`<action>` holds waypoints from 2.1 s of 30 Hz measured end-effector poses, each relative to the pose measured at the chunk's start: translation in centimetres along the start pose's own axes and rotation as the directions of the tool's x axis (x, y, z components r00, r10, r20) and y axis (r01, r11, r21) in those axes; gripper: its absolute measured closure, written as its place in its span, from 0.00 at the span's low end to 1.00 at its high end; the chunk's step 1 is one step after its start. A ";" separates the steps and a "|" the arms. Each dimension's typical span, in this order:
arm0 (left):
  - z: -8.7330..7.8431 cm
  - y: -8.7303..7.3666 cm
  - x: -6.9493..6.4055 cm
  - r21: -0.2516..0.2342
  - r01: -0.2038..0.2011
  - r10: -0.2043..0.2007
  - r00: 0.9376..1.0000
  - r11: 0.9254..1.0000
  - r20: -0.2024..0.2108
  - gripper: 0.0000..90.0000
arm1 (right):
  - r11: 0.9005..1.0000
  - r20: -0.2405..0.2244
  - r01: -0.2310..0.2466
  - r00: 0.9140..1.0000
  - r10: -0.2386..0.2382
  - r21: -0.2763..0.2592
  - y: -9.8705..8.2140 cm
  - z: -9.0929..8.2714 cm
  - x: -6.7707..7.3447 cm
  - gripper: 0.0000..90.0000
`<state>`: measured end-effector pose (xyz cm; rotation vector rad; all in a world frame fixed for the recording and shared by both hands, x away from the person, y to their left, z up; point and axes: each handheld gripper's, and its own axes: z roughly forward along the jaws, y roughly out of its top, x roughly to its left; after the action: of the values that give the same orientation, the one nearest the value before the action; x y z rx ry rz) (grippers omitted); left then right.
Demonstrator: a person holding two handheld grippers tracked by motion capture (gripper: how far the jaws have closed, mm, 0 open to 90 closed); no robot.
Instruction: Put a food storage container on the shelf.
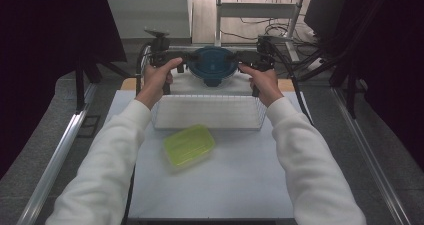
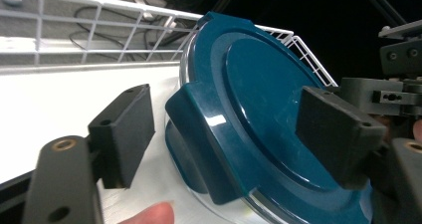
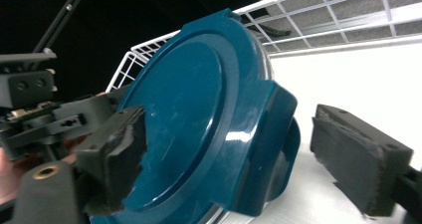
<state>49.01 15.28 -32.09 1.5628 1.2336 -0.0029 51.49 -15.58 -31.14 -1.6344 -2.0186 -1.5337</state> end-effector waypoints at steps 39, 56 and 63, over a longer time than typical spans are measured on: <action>-9.9 -14.8 -1.7 -0.034 -0.275 0.272 0.960 0.961 -0.070 0.23 | 0.877 0.076 0.478 0.878 -0.473 -0.056 -11.7 -10.2 0.9 0.27; -10.4 -23.3 -1.0 0.151 -0.295 0.311 0.945 0.944 -0.098 0.24 | 0.874 0.065 0.477 0.873 -0.483 0.095 -20.3 -11.9 -3.3 0.27; -10.0 -25.8 -0.8 0.208 -0.298 0.329 0.934 0.932 -0.137 0.24 | 0.868 0.063 0.472 0.872 -0.485 0.151 -22.9 -11.6 -4.6 0.27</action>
<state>25.24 18.50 -45.99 1.9435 1.1233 0.2351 29.96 -24.97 -42.45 -1.2354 -2.6688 -1.4232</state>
